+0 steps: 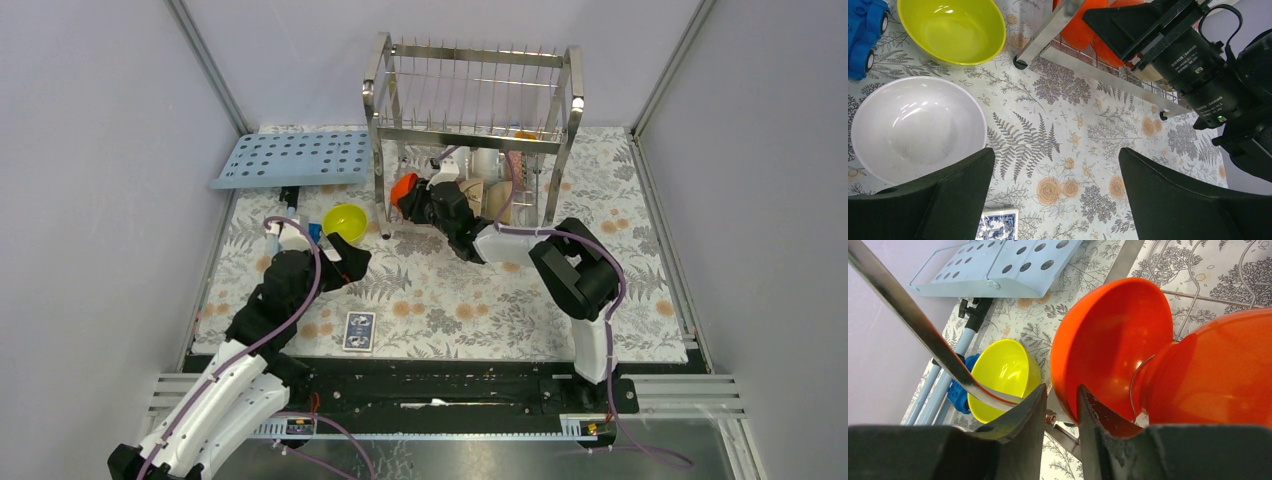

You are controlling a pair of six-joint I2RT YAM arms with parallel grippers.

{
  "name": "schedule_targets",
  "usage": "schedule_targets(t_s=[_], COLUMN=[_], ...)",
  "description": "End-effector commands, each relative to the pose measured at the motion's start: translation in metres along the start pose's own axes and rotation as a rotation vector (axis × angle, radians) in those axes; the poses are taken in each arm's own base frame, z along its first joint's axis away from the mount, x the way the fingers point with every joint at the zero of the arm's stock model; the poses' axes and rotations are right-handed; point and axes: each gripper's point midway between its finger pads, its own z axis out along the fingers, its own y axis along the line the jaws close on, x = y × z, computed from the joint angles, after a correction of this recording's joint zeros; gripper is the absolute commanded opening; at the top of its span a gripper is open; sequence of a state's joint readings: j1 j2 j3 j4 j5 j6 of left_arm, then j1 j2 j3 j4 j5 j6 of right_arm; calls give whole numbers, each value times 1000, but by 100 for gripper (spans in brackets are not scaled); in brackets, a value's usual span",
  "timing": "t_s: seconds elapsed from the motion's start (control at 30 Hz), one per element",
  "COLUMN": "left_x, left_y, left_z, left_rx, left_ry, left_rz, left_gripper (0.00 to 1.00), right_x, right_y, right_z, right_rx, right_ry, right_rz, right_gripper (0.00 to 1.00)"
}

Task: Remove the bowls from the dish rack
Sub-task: Pick up the bowl from the dish rack.

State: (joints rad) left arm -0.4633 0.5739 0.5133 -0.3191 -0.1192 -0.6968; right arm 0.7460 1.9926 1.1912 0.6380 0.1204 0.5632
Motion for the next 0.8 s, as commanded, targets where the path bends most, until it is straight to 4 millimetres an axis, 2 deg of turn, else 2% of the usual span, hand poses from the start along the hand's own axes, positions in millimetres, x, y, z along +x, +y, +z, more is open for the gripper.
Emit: schedule_targets(t_s=[0.0, 0.53, 0.63, 0.77], left_x=[-9, -9, -9, -9], left_y=[-10, -9, -8, -8], left_z=[2, 1, 1, 1], left_rx=[45, 40, 40, 39], left_ry=[-35, -40, -39, -41], left_rz=[10, 11, 10, 11], left_gripper=[99, 99, 99, 99], right_x=[-13, -14, -15, -27], right_y=[10, 20, 23, 30], right_z=[9, 12, 10, 4], right_rx=[-32, -144, -182, -224], right_ry=[-33, -40, -42, -82], right_rz=[-23, 58, 88, 116], right_gripper=[32, 1, 0, 0])
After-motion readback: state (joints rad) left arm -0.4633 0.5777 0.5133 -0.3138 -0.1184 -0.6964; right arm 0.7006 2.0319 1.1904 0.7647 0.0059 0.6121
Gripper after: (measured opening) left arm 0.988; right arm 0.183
